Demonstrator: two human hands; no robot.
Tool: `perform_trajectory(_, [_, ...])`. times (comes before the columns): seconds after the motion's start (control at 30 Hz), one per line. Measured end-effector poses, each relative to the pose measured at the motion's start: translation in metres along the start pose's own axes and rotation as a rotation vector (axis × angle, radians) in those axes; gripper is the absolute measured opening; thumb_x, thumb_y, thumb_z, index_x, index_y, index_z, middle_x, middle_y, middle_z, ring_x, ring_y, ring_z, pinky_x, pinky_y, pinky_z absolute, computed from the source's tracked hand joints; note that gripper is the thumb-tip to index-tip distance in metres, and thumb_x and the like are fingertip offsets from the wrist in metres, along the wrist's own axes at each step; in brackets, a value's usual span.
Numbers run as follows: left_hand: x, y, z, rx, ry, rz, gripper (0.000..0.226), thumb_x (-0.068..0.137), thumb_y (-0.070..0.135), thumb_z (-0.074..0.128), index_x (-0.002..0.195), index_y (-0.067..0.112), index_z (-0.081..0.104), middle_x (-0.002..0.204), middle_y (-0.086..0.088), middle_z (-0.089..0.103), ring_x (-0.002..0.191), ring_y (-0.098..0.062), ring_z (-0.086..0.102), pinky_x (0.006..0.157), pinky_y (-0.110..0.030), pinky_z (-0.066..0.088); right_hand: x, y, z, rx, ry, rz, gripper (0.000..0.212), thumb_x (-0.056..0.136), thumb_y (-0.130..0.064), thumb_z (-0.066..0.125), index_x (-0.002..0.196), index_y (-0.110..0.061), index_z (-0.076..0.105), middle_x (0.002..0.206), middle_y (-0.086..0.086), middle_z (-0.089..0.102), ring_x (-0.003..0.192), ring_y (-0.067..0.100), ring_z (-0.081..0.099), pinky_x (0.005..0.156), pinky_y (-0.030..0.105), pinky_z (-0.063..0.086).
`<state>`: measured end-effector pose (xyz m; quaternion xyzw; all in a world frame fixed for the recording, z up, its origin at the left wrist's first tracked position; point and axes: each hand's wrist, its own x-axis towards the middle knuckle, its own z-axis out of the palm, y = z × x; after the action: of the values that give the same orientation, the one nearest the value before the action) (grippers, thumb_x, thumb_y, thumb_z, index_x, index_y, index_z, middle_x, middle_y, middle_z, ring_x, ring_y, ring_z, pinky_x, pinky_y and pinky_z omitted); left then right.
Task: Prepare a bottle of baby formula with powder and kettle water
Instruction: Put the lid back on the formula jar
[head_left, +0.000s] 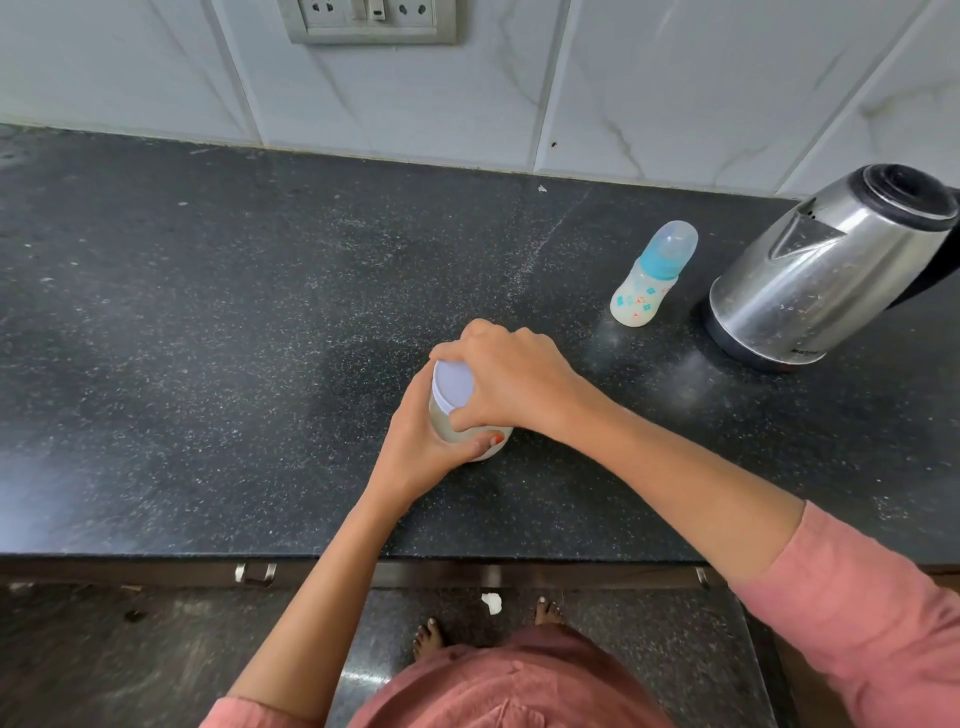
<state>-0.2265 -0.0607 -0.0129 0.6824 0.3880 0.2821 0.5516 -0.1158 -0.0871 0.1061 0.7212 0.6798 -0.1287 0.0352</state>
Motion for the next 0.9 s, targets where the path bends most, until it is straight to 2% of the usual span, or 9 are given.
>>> perform_trajectory(0.13, [-0.001,-0.001,0.0,0.004,0.02,0.01,0.084,0.051,0.042,0.075,0.128,0.032,0.043,0.117,0.013,0.058,0.107,0.002,0.053,0.085,-0.017,0.044,0.0,-0.002,0.0,0.042,0.018,0.038,0.065,0.072,-0.031,0.065,0.133,-0.034,0.044,0.121,0.003,0.051,0.103,0.029,0.057,0.069,0.029,0.035])
perform_trajectory(0.3, [0.0,-0.001,0.004,0.007,0.085,0.036,0.073,0.056,0.025,0.08,0.123,0.028,0.049,0.11,0.011,0.062,0.1,0.003,0.057,0.077,-0.008,0.044,0.0,-0.003,0.0,0.072,0.044,0.061,0.059,0.07,-0.031,0.067,0.127,-0.031,0.051,0.117,0.004,0.057,0.101,0.029,0.059,0.068,0.029,0.038])
perform_trajectory(0.43, [-0.001,0.002,0.006,0.002,0.098,0.036,0.067,0.053,0.036,0.076,0.116,0.031,0.053,0.102,0.012,0.065,0.093,0.003,0.06,0.071,-0.008,0.044,0.0,-0.006,0.001,0.069,0.072,0.079,0.047,0.069,-0.031,0.068,0.115,-0.026,0.057,0.096,0.003,0.06,0.09,0.028,0.059,0.056,0.027,0.033])
perform_trajectory(0.5, [-0.001,0.003,0.005,-0.015,0.092,0.038,0.068,0.05,0.042,0.073,0.115,0.031,0.053,0.1,0.011,0.066,0.091,0.003,0.06,0.071,-0.01,0.044,0.001,-0.006,0.004,0.069,0.08,0.072,0.045,0.07,-0.03,0.068,0.113,-0.025,0.057,0.095,0.002,0.058,0.091,0.028,0.06,0.053,0.026,0.031])
perform_trajectory(0.57, [-0.001,0.002,0.004,-0.028,0.079,0.031,0.072,0.05,0.044,0.074,0.118,0.033,0.052,0.105,0.012,0.064,0.096,0.003,0.059,0.075,-0.012,0.045,0.002,-0.002,0.008,0.089,0.077,0.061,0.052,0.071,-0.033,0.068,0.121,-0.027,0.053,0.11,0.001,0.058,0.098,0.029,0.059,0.062,0.028,0.037])
perform_trajectory(0.6, [-0.001,0.001,0.003,-0.036,0.073,0.03,0.076,0.05,0.045,0.076,0.12,0.037,0.05,0.111,0.013,0.062,0.101,0.005,0.057,0.078,-0.012,0.045,0.001,0.001,0.009,0.106,0.065,0.057,0.059,0.072,-0.037,0.069,0.127,-0.03,0.049,0.121,0.0,0.054,0.105,0.029,0.057,0.071,0.031,0.041])
perform_trajectory(0.67, [-0.002,-0.001,0.002,-0.051,0.062,0.035,0.082,0.049,0.046,0.078,0.123,0.045,0.042,0.12,0.017,0.056,0.109,0.009,0.051,0.085,-0.008,0.043,-0.003,0.011,0.011,0.188,0.031,0.056,0.068,0.072,-0.042,0.07,0.134,-0.033,0.042,0.138,-0.005,0.044,0.119,0.024,0.05,0.092,0.037,0.039])
perform_trajectory(0.8, [-0.001,-0.004,-0.001,-0.073,-0.006,0.042,0.091,0.051,0.043,0.08,0.131,0.04,0.036,0.133,0.014,0.049,0.122,0.001,0.045,0.098,-0.021,0.04,-0.015,0.04,0.027,0.707,0.076,0.052,0.075,0.069,-0.029,0.078,0.135,-0.028,0.043,0.141,-0.007,0.042,0.128,0.011,0.041,0.106,0.028,0.034])
perform_trajectory(0.9, [0.001,-0.01,-0.01,-0.081,-0.078,0.053,0.099,0.05,0.04,0.081,0.136,0.034,0.032,0.143,0.009,0.041,0.13,-0.001,0.037,0.106,-0.02,0.033,-0.023,0.058,0.057,1.017,0.067,0.1,0.091,0.064,-0.019,0.081,0.141,-0.026,0.032,0.145,-0.004,0.039,0.133,0.008,0.036,0.112,0.031,0.03])
